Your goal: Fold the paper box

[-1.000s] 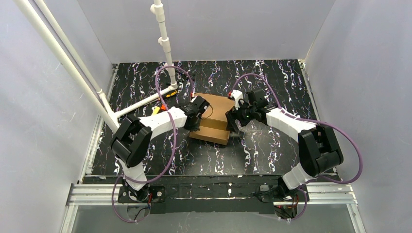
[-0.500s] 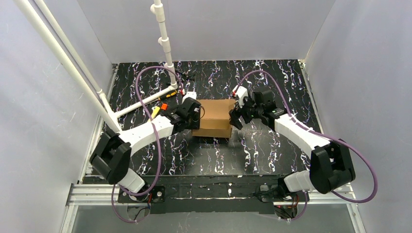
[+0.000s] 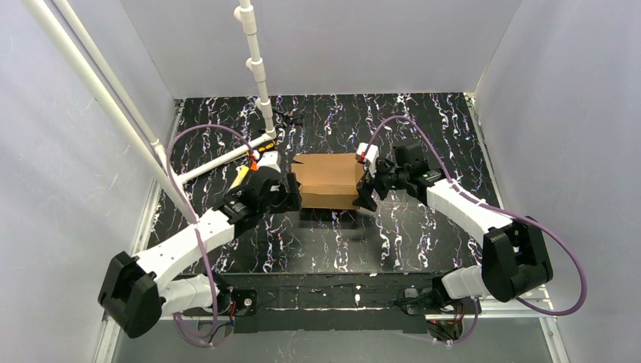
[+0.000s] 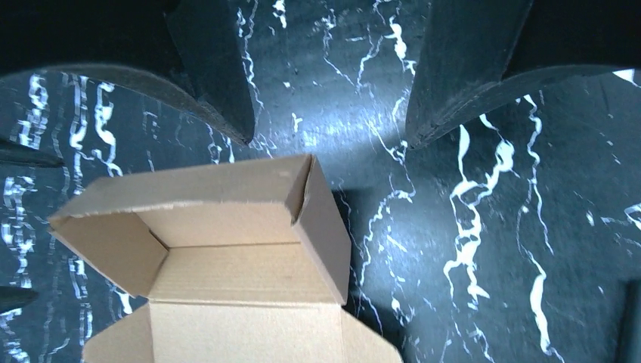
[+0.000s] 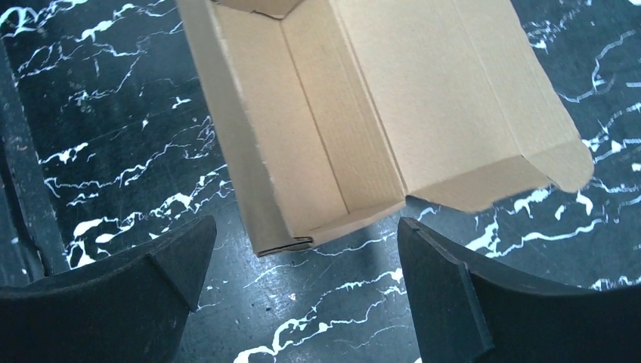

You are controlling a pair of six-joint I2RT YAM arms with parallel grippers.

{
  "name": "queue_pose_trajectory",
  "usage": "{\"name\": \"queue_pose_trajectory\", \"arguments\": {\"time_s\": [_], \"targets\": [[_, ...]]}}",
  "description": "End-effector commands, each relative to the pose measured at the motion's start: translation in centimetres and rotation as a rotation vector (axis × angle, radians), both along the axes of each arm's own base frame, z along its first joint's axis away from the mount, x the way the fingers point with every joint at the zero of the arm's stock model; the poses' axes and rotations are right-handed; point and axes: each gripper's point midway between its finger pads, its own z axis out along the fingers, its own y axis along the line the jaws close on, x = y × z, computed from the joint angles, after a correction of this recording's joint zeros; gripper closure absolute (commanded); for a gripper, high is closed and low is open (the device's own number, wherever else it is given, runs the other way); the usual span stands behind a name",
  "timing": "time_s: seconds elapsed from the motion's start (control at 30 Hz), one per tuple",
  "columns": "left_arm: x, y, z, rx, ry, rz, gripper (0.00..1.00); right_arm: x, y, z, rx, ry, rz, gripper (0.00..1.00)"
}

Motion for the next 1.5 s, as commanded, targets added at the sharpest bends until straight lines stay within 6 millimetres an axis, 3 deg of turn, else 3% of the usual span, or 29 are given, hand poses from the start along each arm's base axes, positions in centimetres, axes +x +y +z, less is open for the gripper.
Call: {"name": "queue_pose_trajectory", "arguments": {"time_s": [0.0, 0.1, 0.3, 0.37, 0.4, 0.43, 0.57, 0.83, 0.97, 1.2, 1.47], "targets": [[-1.5, -0.3, 0.5, -0.178, 0.018, 0.010, 0.26, -2.0, 0.7, 0.9, 0.037, -0.067, 0.149, 0.02], [-2.0, -0.5, 1.0, -0.291, 0.028, 0.027, 0.25, -2.7, 1.0, 1.5, 0.046, -0.104, 0.236, 0.02], [-2.2, -0.7, 2.0, -0.415, 0.012, 0.047, 0.23, -3.0, 2.6, 5.2, 0.033, -0.102, 0.463, 0.02], [-2.3, -0.7, 1.7, -0.435, 0.013, 0.059, 0.14, -3.2, 3.8, 5.2, 0.012, -0.076, 0.515, 0.02], [-2.4, -0.6, 1.2, -0.447, 0.022, 0.071, 0.05, -3.4, 4.5, 5.1, 0.002, -0.057, 0.537, 0.01], [-2.8, -0.7, 0.8, -0.461, 0.042, 0.071, 0.02, -3.7, 5.2, 4.8, -0.006, -0.035, 0.561, 0.02], [-3.4, -1.1, 0.5, -0.505, 0.052, 0.044, 0.02, -4.2, 7.4, 3.7, -0.032, 0.013, 0.596, 0.08], [-3.9, 1.4, -1.4, -0.455, 0.041, 0.148, 0.08, -4.1, 9.8, 0.8, -0.132, 0.007, 0.592, 0.31], [-4.2, 2.1, -1.5, -0.452, 0.021, 0.168, 0.09, -3.8, 10.0, 0.3, -0.141, 0.018, 0.597, 0.45], [-4.2, 2.7, -1.6, -0.443, 0.005, 0.189, 0.10, -5.5, 9.4, -2.1, -0.208, -0.016, 0.616, 0.67], [-4.0, 1.5, -3.0, -0.527, 0.056, 0.218, 0.09, -8.7, 7.3, -4.8, -0.296, -0.136, 0.644, 0.80]]}}
